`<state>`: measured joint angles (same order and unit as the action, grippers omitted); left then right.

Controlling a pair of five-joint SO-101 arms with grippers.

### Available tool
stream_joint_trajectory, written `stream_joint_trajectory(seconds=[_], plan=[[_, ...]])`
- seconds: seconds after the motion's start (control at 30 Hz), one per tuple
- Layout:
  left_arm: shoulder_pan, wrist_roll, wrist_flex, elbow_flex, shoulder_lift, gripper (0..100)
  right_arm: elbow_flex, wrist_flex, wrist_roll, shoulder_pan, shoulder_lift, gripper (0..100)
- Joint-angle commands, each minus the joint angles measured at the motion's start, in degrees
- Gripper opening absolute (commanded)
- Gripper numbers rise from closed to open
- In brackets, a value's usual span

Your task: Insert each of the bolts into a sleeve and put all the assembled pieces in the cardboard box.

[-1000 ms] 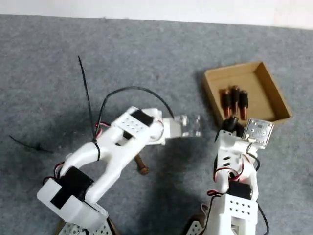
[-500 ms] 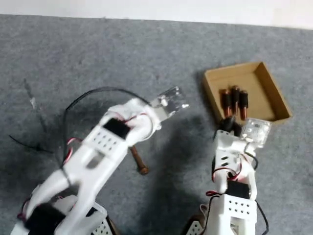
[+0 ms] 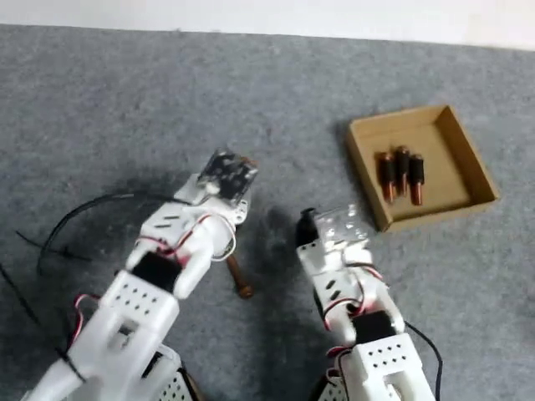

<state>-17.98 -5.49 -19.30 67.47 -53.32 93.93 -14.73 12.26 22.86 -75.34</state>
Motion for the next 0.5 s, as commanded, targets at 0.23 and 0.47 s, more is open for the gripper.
stream_joint_trajectory(seconds=[0.23,0.47], plan=[[0.9,3.4,10.4,8.7,-19.2,1,4.4,16.6,1.1,4.9,-1.4,0.5],[0.9,4.3,10.3,11.2,-26.7,1,7.4,24.6,1.3,5.0,-1.4,0.5]])
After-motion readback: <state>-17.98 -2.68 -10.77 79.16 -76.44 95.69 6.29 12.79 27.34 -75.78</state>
